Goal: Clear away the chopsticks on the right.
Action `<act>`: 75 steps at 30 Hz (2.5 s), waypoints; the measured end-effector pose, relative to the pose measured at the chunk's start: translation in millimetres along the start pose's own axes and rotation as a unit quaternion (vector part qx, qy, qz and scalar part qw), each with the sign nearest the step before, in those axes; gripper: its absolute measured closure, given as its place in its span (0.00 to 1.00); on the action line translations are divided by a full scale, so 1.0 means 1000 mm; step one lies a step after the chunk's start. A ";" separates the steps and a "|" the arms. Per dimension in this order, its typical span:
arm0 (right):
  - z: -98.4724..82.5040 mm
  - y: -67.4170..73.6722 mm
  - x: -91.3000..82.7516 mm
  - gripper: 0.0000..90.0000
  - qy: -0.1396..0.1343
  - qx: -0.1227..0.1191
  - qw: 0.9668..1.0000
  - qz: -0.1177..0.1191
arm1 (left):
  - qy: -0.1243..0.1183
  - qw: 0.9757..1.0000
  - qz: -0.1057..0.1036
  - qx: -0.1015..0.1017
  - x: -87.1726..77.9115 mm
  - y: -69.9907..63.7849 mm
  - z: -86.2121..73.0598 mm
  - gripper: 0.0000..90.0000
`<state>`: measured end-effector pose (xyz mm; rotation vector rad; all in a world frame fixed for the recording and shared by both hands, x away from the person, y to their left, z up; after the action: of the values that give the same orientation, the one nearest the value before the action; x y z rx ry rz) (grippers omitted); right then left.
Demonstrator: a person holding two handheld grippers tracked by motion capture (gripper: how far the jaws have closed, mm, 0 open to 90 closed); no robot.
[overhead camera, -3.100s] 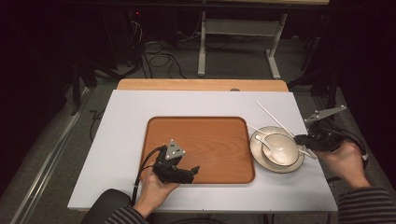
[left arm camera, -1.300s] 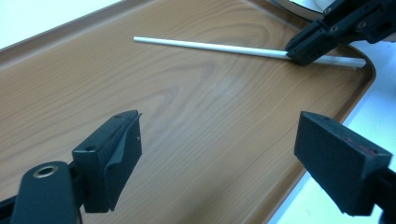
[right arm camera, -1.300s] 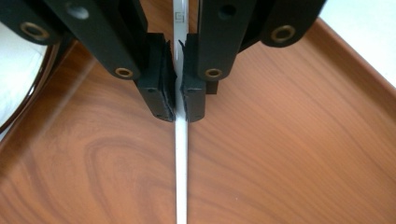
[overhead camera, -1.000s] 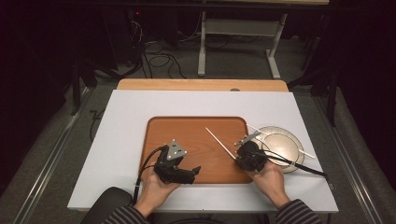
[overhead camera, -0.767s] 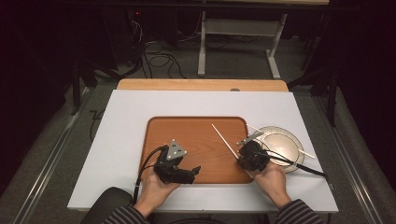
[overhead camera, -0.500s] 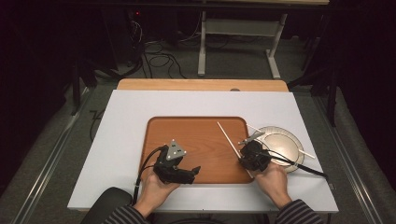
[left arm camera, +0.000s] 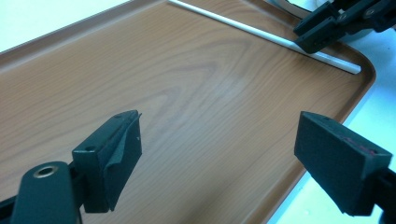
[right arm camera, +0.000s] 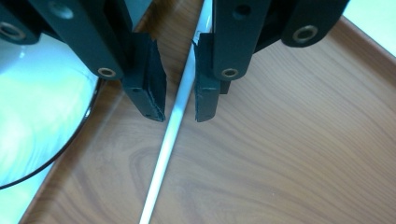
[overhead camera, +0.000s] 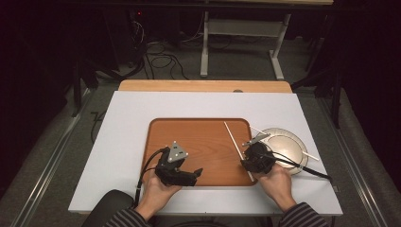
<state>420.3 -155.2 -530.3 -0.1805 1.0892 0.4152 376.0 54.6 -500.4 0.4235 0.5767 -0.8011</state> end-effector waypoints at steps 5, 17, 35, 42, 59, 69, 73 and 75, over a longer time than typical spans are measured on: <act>-0.001 0.000 -0.003 0.84 -0.001 -0.001 1.000 0.000 | 0.000 1.000 0.000 0.000 0.000 0.000 0.000 0.17; 0.004 -0.004 -0.050 0.84 -0.053 -0.029 0.997 0.050 | 0.002 1.000 0.000 -0.001 0.001 0.001 0.000 0.17; 0.021 -0.101 -0.118 0.88 -0.113 -0.002 0.994 0.005 | 0.005 1.000 0.003 -0.005 0.001 0.001 -0.001 0.17; 0.021 -0.142 -0.115 0.88 -0.100 0.014 0.995 0.000 | 0.006 1.000 0.012 -0.015 -0.003 0.004 -0.005 0.17; -0.008 -0.182 -0.074 0.88 -0.022 0.020 1.000 -0.001 | 0.012 0.999 0.023 -0.030 -0.007 0.008 -0.012 0.17; -0.015 -0.183 -0.057 0.85 0.015 0.008 1.000 -0.008 | 0.013 0.999 0.023 -0.030 -0.007 0.008 -0.013 0.17; -0.015 -0.183 -0.051 0.85 0.026 0.005 1.000 -0.011 | 0.013 0.999 0.024 -0.030 -0.007 0.008 -0.013 0.17; -0.015 -0.182 -0.049 0.87 0.030 0.006 0.999 -0.012 | 0.013 0.999 0.023 -0.029 -0.007 0.008 -0.013 0.17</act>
<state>463.4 -337.7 -504.5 -0.1958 1.1469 0.3843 373.9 70.6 -504.6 0.3924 0.6103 -0.7334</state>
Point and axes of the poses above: each handheld gripper's, and its own axes: x roughly forward along the jaws, z roughly out of its top, y roughly to its left, the point moved 9 cm from there along x, roughly forward along the jaws, and after that the axes turned 15 degrees about x, right-handed, at the moved point
